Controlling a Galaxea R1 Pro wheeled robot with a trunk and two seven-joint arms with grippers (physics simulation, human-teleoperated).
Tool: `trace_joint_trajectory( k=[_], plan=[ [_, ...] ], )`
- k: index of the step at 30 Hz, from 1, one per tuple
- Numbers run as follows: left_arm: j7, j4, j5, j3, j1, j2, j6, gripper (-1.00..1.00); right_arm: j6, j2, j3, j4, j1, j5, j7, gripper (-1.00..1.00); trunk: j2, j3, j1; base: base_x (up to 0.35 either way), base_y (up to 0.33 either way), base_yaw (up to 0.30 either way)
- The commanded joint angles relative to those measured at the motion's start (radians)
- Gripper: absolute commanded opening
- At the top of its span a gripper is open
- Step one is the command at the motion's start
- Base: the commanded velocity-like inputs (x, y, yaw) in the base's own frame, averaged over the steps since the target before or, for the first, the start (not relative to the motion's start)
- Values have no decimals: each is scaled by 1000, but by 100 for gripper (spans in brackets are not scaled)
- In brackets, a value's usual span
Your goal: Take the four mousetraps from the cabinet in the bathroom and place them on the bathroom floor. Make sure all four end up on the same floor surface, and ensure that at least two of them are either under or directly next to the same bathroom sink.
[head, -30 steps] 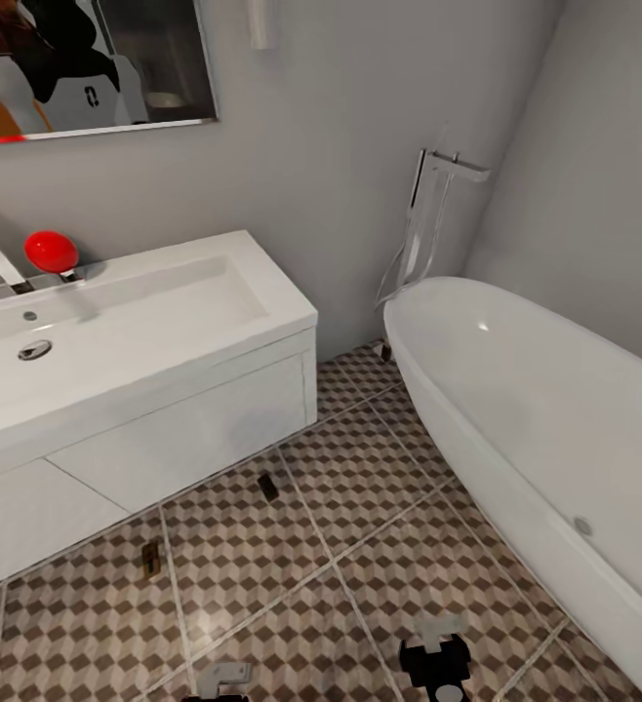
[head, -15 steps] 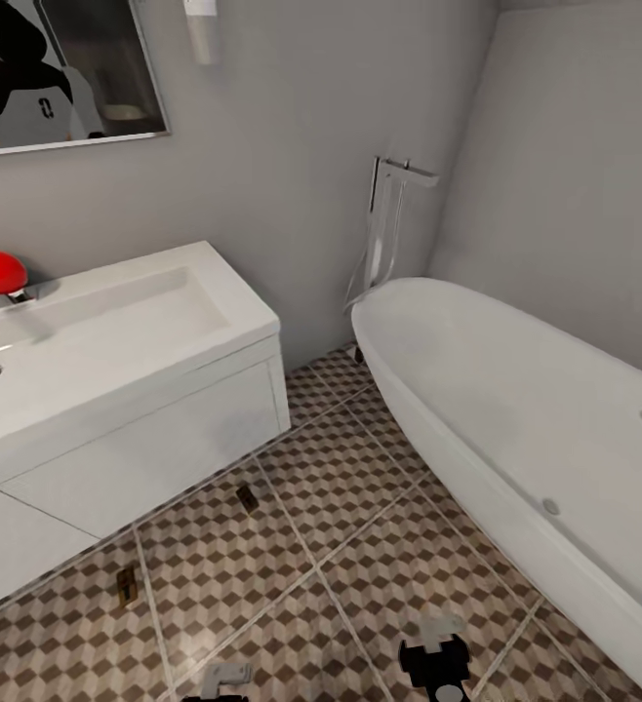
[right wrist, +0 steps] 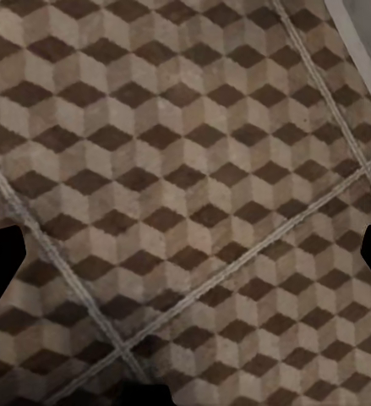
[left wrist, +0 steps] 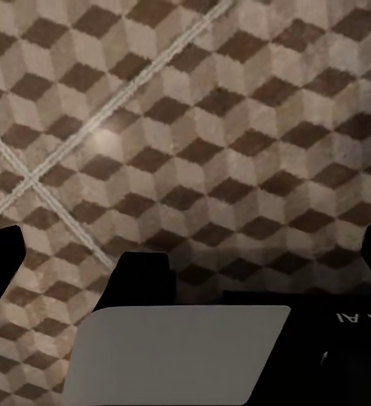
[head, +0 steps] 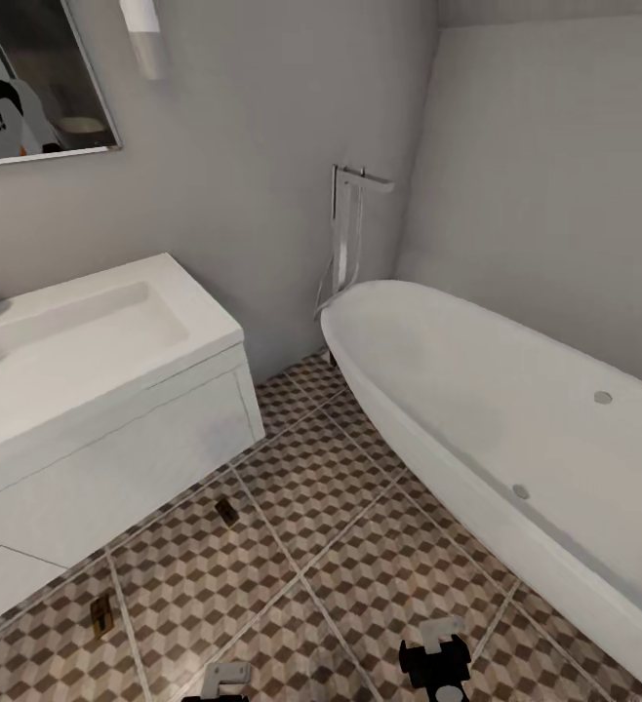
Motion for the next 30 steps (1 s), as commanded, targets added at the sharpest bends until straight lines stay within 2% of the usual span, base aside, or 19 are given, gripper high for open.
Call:
trace_joint_trajectory(
  k=[1,30],
  plan=[
    [5,-2,8,-9,0,0,-3,100,-4,1,8,1,-1,-10,-3,100,0,1,0,0,0,-173],
    [5,-1,8,-9,0,0,-3,100,-4,0,8,1,5,-10,-2,100,0,42,0,0,0,-170]
  ],
)
